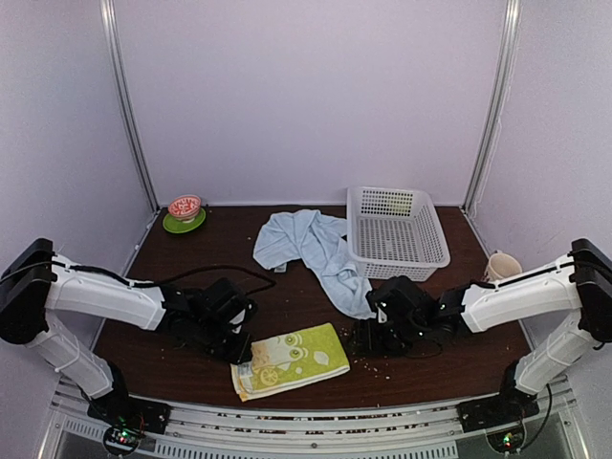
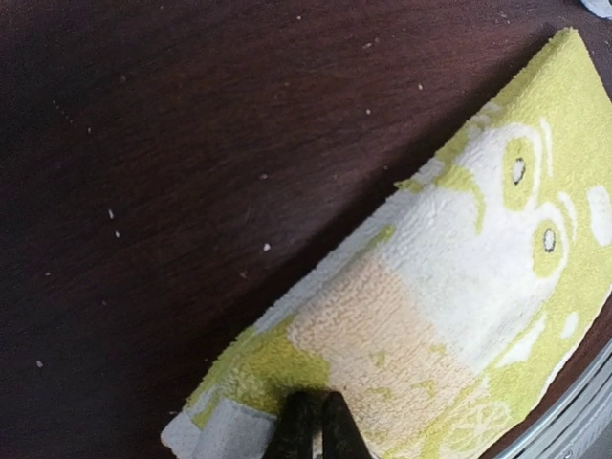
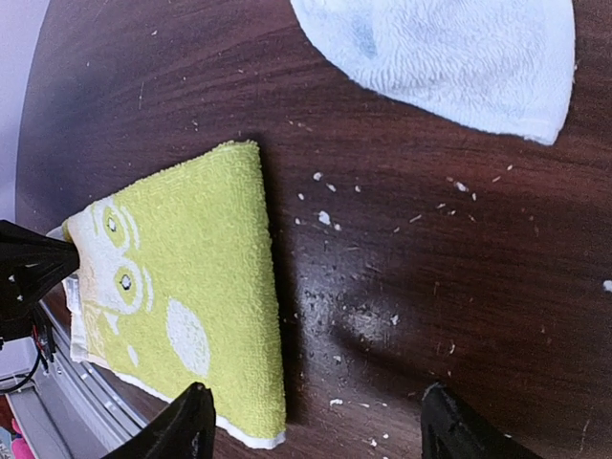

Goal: Roll the towels
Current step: Pick up the towel from the center of the board.

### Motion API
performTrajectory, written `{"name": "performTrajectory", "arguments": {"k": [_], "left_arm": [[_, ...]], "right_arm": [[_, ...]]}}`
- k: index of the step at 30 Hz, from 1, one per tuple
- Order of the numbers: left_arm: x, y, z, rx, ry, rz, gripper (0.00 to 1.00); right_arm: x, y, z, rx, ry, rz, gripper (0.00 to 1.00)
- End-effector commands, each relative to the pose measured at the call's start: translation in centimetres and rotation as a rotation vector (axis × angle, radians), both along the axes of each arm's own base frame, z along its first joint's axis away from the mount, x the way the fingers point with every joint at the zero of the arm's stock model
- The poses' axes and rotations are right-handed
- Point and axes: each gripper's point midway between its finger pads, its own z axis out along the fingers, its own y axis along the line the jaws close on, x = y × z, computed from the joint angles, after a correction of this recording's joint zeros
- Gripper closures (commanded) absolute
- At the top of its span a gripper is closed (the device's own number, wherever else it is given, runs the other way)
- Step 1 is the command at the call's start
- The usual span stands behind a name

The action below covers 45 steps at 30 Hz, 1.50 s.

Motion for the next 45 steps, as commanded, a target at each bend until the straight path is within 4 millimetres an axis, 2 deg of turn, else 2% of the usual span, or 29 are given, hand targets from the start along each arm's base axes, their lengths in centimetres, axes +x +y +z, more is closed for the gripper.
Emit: {"name": "performTrajectory", "arguments": {"k": [1,9,14,19,24,28,29,32,35,40,45], "left_arm": [[-0.4,0.9,-1.3,0.013,0.017,0.018,0.95],[-0.6,0.9,-1.8,0.006,0.018,0.015,0.97],[-0.6,0.7,-1.9,0.006,0.019,0.009,0.99],[-0.7,0.8,-2.0,0.006,0.023,0.007,0.99],[-0.7,0.7,-1.9,0.0,0.023,0.004,1.0],[-0.3,-0.1,-1.3,-0.016,0.012,-0.011,1.0],[-0.1,-0.4,-1.1,-0.021,0.006,-0.017,1.0],[0.9,-1.9,0.0,-0.041,-0.021,-0.039,1.0],[2.5,-4.6,1.7,-0.065,-0.05,-0.087,1.0],[4.9,-9.2,3.8,-0.11,-0.083,-0.162,1.0],[5.6,-11.3,5.1,-0.134,-0.089,-0.207,1.0]], "right_arm": [[-1.0,0.8,-0.3,0.06,0.042,0.007,0.27],[-1.5,1.1,-2.0,0.075,0.102,-0.012,0.35],[-1.5,1.8,-2.7,0.087,0.129,-0.011,0.44],[-1.7,2.0,-3.7,0.061,0.157,-0.006,0.61],[-1.7,1.0,-4.8,0.02,0.163,-0.036,0.78],[-1.0,0.6,-4.2,0.041,0.134,-0.072,0.95],[-0.8,0.4,-3.8,0.044,0.118,-0.081,0.99],[0.1,-0.4,-2.3,0.042,0.056,-0.112,1.0],[0.4,-2.0,-1.1,0.003,0.003,-0.136,1.0],[0.2,-5.5,-0.4,-0.088,-0.051,-0.184,1.0],[0.3,-7.7,-0.2,-0.17,-0.086,-0.217,1.0]]}}
